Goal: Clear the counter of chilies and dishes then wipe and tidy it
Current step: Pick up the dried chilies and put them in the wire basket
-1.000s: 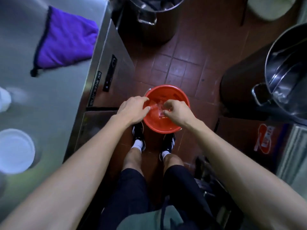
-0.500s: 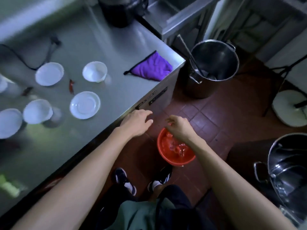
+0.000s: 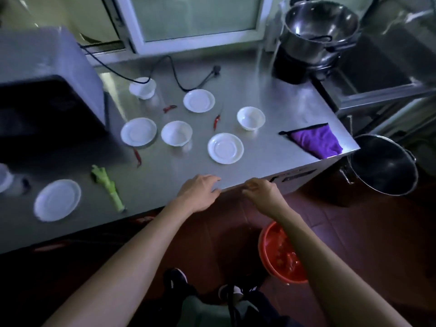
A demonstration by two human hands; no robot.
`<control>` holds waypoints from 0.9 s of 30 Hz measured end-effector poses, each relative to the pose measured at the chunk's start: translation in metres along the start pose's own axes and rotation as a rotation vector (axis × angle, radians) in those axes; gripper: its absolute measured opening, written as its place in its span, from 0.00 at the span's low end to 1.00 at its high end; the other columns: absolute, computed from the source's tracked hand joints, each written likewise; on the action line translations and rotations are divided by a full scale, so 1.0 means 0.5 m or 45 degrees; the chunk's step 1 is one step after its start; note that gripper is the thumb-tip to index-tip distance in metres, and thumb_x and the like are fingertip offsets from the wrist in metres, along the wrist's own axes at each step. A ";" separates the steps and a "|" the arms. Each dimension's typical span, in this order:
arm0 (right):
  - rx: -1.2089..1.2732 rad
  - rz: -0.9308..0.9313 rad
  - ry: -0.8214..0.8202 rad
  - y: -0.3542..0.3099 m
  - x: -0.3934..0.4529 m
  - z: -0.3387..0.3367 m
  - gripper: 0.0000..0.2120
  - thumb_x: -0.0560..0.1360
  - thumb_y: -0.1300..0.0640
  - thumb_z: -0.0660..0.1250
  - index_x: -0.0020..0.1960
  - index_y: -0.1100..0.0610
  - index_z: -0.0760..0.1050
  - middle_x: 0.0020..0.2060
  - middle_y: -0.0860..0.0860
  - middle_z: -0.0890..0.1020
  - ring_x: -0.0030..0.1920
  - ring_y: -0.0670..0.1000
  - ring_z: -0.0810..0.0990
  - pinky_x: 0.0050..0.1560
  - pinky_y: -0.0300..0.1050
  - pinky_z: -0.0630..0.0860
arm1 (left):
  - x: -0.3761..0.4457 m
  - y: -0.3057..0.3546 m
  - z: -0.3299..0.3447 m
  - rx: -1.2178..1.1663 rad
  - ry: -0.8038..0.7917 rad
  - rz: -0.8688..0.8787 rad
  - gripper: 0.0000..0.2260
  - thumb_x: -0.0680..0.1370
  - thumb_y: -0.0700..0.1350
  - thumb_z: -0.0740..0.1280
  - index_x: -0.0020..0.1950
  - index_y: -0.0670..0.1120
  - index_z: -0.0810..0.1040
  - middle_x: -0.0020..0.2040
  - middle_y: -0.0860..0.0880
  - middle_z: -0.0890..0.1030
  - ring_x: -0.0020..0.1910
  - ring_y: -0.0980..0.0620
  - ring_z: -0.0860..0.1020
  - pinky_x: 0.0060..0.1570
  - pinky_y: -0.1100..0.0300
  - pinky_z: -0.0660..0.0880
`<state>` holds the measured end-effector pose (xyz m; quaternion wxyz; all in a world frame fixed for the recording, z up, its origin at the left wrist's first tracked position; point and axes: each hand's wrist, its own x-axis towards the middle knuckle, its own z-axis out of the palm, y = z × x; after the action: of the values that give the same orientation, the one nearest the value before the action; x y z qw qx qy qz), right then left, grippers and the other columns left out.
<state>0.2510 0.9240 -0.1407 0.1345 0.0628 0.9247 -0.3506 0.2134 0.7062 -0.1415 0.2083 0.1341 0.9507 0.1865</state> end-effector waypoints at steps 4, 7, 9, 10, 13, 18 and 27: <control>-0.032 -0.030 -0.054 -0.111 0.014 0.067 0.13 0.74 0.54 0.71 0.59 0.54 0.81 0.54 0.50 0.85 0.55 0.50 0.82 0.59 0.45 0.76 | -0.050 -0.112 -0.043 -0.058 0.047 -0.042 0.21 0.80 0.55 0.63 0.73 0.53 0.71 0.72 0.51 0.72 0.71 0.48 0.69 0.67 0.53 0.68; -0.060 -0.065 -0.099 -0.184 0.026 0.113 0.15 0.75 0.53 0.70 0.61 0.54 0.80 0.56 0.50 0.84 0.55 0.50 0.81 0.59 0.46 0.76 | -0.079 -0.183 -0.076 -0.080 0.112 -0.050 0.21 0.80 0.55 0.63 0.73 0.53 0.70 0.73 0.51 0.72 0.71 0.48 0.70 0.66 0.52 0.68; -0.085 -0.088 -0.114 -0.229 0.033 0.141 0.15 0.76 0.53 0.70 0.61 0.54 0.80 0.56 0.50 0.84 0.55 0.51 0.80 0.59 0.46 0.76 | -0.098 -0.227 -0.095 -0.086 0.140 -0.059 0.21 0.81 0.55 0.62 0.73 0.53 0.70 0.73 0.51 0.72 0.71 0.48 0.70 0.66 0.52 0.68; -0.095 -0.096 -0.120 -0.250 0.035 0.157 0.15 0.76 0.53 0.70 0.62 0.54 0.80 0.56 0.50 0.83 0.55 0.51 0.80 0.59 0.45 0.75 | -0.108 -0.248 -0.104 -0.090 0.149 -0.066 0.21 0.81 0.55 0.62 0.73 0.53 0.70 0.73 0.51 0.72 0.71 0.48 0.70 0.66 0.51 0.68; -0.126 -0.131 -0.127 -0.307 0.042 0.200 0.15 0.76 0.54 0.69 0.61 0.55 0.80 0.57 0.50 0.84 0.55 0.50 0.80 0.55 0.41 0.73 | -0.130 -0.309 -0.125 -0.098 0.175 -0.085 0.21 0.81 0.55 0.62 0.73 0.53 0.70 0.73 0.51 0.72 0.71 0.48 0.70 0.66 0.51 0.69; -0.121 -0.188 -0.143 -0.377 0.057 0.263 0.16 0.76 0.54 0.70 0.62 0.56 0.80 0.56 0.52 0.83 0.55 0.51 0.81 0.57 0.44 0.76 | -0.159 -0.393 -0.143 -0.129 0.226 -0.138 0.20 0.81 0.54 0.63 0.72 0.51 0.71 0.71 0.49 0.74 0.70 0.47 0.71 0.66 0.49 0.70; -0.125 -0.262 -0.207 -0.447 0.151 0.370 0.17 0.77 0.56 0.70 0.64 0.57 0.78 0.55 0.55 0.83 0.52 0.52 0.81 0.52 0.40 0.75 | -0.180 -0.521 -0.142 -0.224 0.291 -0.353 0.19 0.80 0.51 0.65 0.70 0.51 0.73 0.69 0.50 0.76 0.65 0.46 0.75 0.60 0.49 0.75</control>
<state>0.1696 0.6357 -0.1547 0.1752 -0.0675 0.9283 -0.3209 0.2146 0.4221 -0.1575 0.1335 -0.0391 0.9576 0.2523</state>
